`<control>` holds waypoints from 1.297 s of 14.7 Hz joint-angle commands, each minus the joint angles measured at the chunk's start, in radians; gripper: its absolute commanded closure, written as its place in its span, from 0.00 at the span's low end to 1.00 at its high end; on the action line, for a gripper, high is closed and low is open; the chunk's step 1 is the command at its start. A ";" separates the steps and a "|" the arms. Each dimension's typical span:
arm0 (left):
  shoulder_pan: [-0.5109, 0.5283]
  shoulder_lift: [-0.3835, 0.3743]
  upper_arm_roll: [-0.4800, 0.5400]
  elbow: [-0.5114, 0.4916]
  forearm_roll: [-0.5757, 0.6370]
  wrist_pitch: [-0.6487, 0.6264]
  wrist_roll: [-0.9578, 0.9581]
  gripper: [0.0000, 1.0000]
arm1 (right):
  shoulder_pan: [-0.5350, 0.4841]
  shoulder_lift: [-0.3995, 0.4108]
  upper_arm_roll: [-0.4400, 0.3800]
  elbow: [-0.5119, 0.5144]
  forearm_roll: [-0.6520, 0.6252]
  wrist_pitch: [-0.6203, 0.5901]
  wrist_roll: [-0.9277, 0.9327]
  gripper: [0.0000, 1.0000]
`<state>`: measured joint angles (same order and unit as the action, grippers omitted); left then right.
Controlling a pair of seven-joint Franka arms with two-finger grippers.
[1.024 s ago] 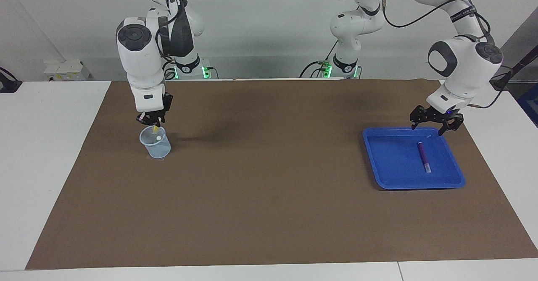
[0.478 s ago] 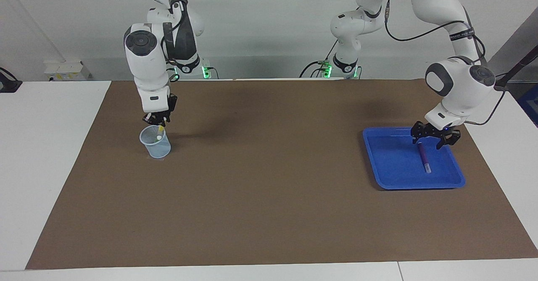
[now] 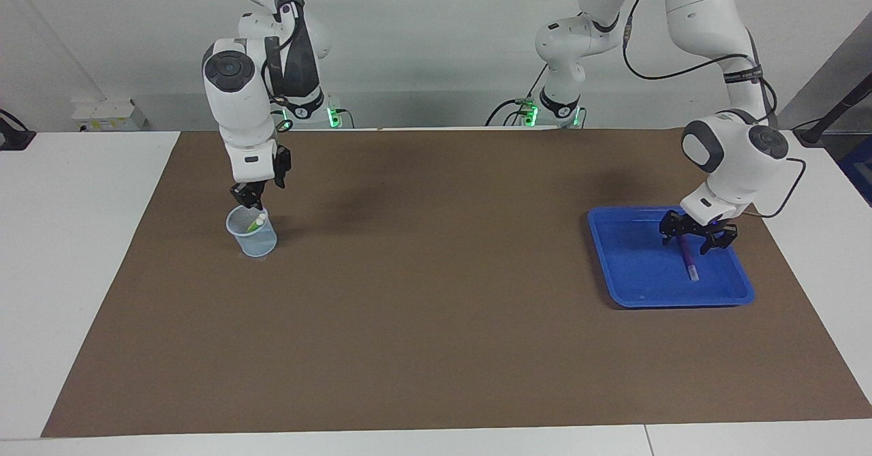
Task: Transfer and insert pens with both arms
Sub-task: 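Grasp the purple pen with the left gripper while the right gripper withdraws, then lift the purple pen with the left gripper while the right gripper approaches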
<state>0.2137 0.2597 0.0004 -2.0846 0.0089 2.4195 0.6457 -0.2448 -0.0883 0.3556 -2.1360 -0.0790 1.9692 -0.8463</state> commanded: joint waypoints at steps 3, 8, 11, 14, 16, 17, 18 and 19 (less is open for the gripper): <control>0.009 0.036 -0.002 -0.005 0.017 0.062 0.011 0.17 | -0.025 -0.028 0.013 -0.019 0.106 -0.012 0.160 0.27; 0.018 0.047 -0.002 -0.012 0.017 0.073 0.011 0.39 | -0.022 -0.027 0.013 -0.019 0.258 -0.012 0.373 0.29; 0.019 0.047 -0.002 -0.012 0.017 0.078 0.012 0.73 | -0.019 -0.027 0.013 -0.019 0.314 -0.012 0.469 0.29; 0.019 0.047 -0.002 -0.012 0.017 0.081 0.018 1.00 | -0.011 -0.027 0.013 -0.019 0.356 -0.009 0.559 0.32; 0.019 0.049 0.001 -0.012 0.017 0.092 0.022 1.00 | -0.011 -0.027 0.013 -0.019 0.390 -0.010 0.605 0.32; 0.019 0.049 0.001 -0.012 0.017 0.092 0.020 1.00 | -0.011 -0.028 0.013 -0.019 0.401 -0.010 0.624 0.32; 0.019 0.049 0.001 -0.012 0.017 0.092 0.014 1.00 | -0.011 -0.028 0.013 -0.019 0.410 -0.010 0.650 0.32; 0.019 0.049 0.001 -0.012 0.016 0.090 0.014 1.00 | -0.007 -0.028 0.013 -0.019 0.421 -0.010 0.680 0.32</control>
<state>0.2212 0.2910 0.0057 -2.0829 0.0107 2.4768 0.6525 -0.2496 -0.0907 0.3621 -2.1365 0.3038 1.9643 -0.2208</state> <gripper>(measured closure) 0.771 0.304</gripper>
